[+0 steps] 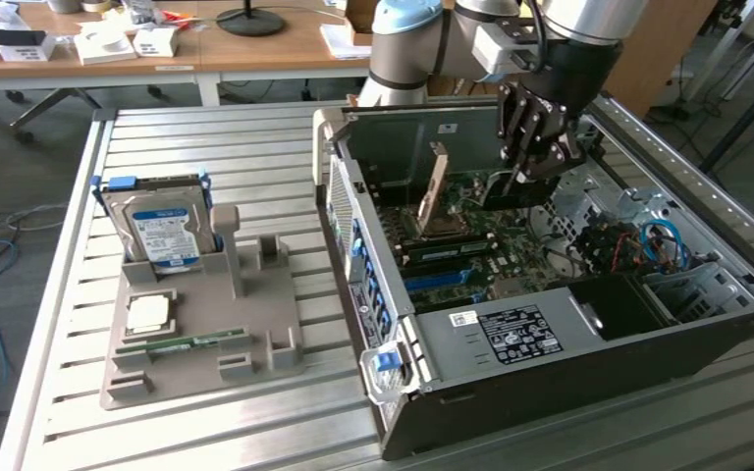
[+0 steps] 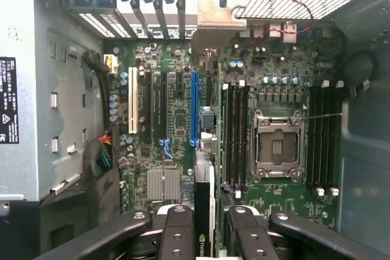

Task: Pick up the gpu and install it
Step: 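Insert the gpu into the slot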

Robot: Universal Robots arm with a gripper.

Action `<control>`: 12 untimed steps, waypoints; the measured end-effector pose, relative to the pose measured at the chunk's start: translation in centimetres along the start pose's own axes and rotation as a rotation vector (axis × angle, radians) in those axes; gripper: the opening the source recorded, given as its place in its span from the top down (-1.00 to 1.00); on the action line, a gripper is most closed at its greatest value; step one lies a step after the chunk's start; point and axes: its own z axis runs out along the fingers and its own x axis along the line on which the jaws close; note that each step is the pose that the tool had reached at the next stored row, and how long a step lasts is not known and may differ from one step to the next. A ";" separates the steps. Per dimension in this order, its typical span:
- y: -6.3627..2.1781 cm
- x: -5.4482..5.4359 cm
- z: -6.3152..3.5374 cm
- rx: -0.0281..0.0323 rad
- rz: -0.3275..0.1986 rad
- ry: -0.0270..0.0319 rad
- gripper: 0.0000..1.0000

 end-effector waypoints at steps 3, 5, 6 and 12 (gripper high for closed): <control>0.00 0.0 0.00 0.0000 -0.001 -0.0001 0.47; 0.08 0.0 0.05 0.0001 0.000 -0.0002 0.47; 0.16 0.0 0.09 0.0001 0.000 -0.0003 0.47; 0.70 0.0 0.49 0.0001 0.000 -0.0002 0.47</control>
